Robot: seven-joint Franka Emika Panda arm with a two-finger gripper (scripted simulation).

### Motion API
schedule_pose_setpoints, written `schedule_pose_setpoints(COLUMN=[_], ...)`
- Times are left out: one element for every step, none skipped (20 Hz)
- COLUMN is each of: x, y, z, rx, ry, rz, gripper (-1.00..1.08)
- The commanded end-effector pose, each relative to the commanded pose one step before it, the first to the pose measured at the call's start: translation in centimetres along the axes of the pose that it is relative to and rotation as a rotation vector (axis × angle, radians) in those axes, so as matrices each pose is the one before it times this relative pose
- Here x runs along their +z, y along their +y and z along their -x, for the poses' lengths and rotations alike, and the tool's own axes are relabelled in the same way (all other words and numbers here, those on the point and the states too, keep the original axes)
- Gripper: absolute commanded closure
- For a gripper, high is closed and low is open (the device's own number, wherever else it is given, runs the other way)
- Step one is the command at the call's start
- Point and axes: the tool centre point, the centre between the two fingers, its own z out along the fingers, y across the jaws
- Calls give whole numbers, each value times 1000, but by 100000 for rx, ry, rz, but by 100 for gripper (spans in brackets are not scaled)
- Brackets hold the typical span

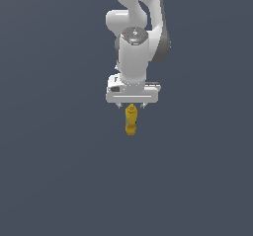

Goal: Pick up the object and move it to a goal position.

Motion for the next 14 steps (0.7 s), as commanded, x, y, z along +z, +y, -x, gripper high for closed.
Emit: schedule_pose_setpoints(x=[895, 226, 161, 93, 29, 0, 0, 0, 0, 0, 0, 0, 0, 0], y=[-7, -3, -3, -2, -1, 0, 0, 0, 0, 0, 0, 0, 0, 0], z=[-25, -27, -30, -24, -9, 0, 0, 0, 0, 0, 0, 0, 0, 0], rx=[7, 0, 0, 0, 0, 0, 0, 0, 0, 0, 0, 0, 0, 0], ry=[94, 0, 0, 0, 0, 0, 0, 0, 0, 0, 0, 0, 0, 0], rz=[-9, 0, 0, 0, 0, 0, 0, 0, 0, 0, 0, 0, 0, 0], gripper=[-92, -92, -92, -92, -92, 108, 108, 108, 108, 108, 108, 108, 108, 108])
